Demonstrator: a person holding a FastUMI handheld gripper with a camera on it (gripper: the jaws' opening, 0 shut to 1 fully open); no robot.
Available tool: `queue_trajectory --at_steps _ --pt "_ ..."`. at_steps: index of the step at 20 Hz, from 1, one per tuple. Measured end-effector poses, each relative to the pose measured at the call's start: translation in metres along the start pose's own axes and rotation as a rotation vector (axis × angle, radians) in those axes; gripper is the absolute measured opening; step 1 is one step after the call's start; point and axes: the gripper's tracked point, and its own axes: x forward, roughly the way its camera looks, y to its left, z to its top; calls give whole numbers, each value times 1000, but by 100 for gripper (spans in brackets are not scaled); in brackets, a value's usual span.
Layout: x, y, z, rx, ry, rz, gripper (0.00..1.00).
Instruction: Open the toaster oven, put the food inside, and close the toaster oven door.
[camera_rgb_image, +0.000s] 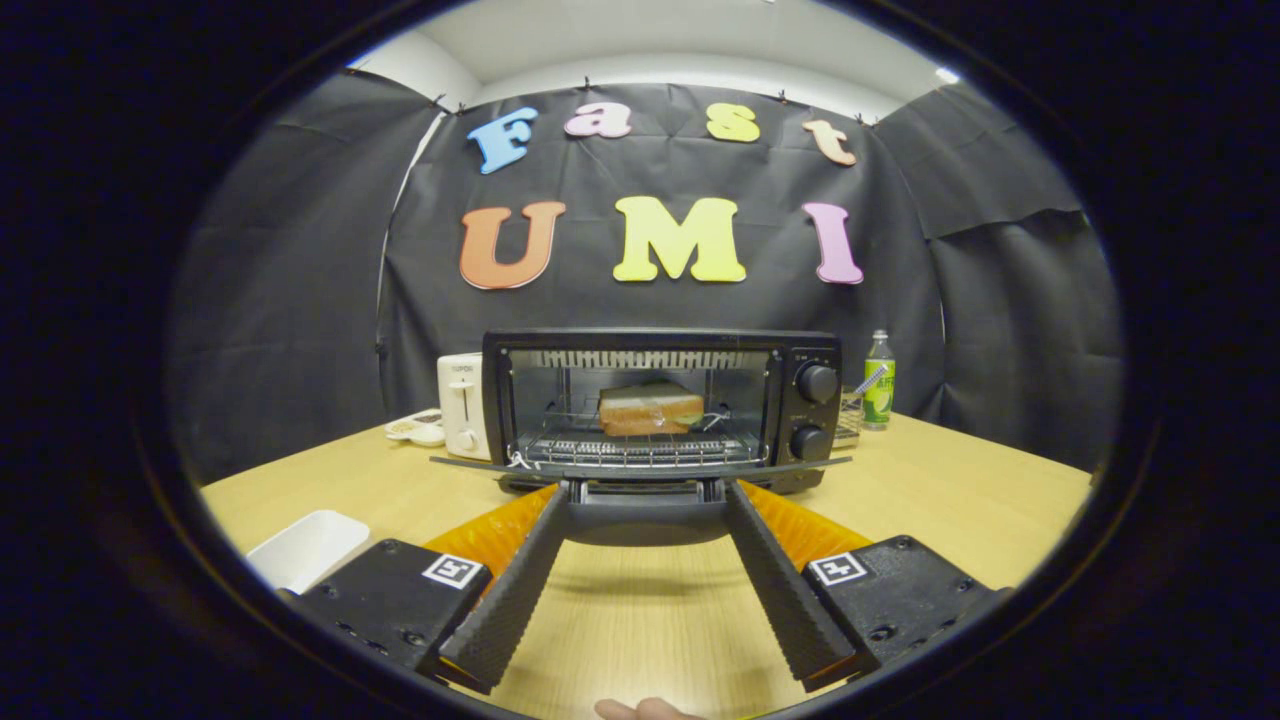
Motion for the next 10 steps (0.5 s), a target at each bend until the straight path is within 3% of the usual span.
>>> queue_trajectory --at_steps 10 --pt "16 -3 17 -81 -19 -11 100"
